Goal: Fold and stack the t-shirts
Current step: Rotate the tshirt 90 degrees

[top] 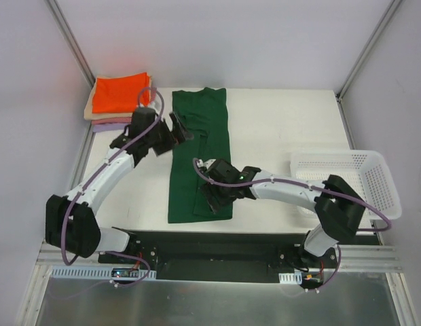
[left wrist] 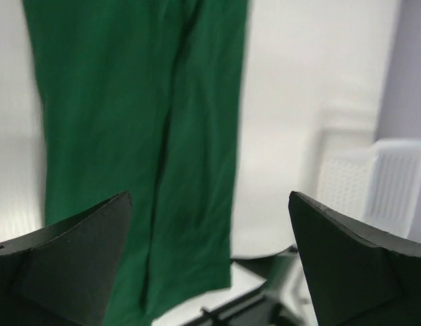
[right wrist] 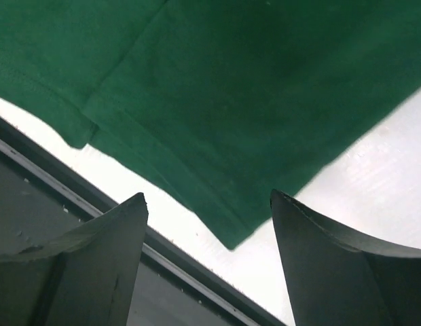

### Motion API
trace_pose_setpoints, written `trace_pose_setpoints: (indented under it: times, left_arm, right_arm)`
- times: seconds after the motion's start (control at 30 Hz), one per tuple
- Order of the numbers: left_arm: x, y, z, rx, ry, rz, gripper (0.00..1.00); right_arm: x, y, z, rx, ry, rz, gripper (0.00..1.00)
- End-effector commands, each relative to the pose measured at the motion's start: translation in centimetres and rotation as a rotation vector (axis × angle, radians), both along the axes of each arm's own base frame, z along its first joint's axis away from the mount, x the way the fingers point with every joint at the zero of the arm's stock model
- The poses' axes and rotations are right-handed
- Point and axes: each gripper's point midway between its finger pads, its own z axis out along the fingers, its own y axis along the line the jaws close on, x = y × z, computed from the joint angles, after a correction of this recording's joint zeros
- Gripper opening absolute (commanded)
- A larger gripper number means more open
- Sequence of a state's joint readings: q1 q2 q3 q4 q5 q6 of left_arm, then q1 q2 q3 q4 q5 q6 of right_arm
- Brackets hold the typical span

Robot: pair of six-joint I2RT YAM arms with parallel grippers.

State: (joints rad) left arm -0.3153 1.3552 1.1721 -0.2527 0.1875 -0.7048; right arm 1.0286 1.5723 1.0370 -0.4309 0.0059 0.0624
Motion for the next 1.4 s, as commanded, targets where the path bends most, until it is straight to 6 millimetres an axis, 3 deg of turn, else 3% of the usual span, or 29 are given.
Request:
trace_pose_setpoints:
  times: [0.0,0.03,0.1,0.3,0.53,0.77,0.93,1.2,1.37]
  left_arm:
    - [-7.0,-2.5,-10.3,-0.131,0.306,-0.134,0.99]
    - [-8.2,-2.5,-11.7,-0.145,0.346,-0.133,0.99]
    - [-8.8,-2.8,-12.4,-0.169,0.363,-0.141,0.99]
    - [-9.4,-2.8,-15.1,-0.151,0.437,-0.145,0.99]
    - [-10.4,-1.9,-18.8,-0.092,0.530,-0.107,0.99]
    - [-12.0,-0.4,-21.7,-0.013,0.611,-0.070,0.99]
    - [-12.3,0.3,-22.3,0.024,0.629,-0.051,0.99]
    - [-12.6,1.1,-22.6,0.065,0.640,-0.032,0.99]
    - [-12.8,1.4,-22.9,0.085,0.649,-0.023,0.99]
  right_arm:
    - [0.8,2.1,-0.8,-0.006,-0.019,0.038,0.74]
    - [0.8,2.1,-1.4,-0.016,-0.010,0.038,0.74]
    - [0.6,1.8,-2.5,-0.032,0.001,0.038,0.73]
    - [0.1,-0.1,-4.8,-0.128,0.025,0.014,0.70]
    - [0.0,-2.1,-4.7,-0.193,-0.007,-0.013,0.64]
    - [-0.1,-4.1,-4.5,-0.241,-0.030,-0.047,0.45]
    - [-0.4,-5.1,-4.2,-0.261,-0.034,-0.063,0.33]
    - [-1.6,-6.2,-4.3,-0.271,0.003,-0.084,0.35]
    - [-2.6,-8.4,-4.9,-0.313,0.019,-0.123,0.35]
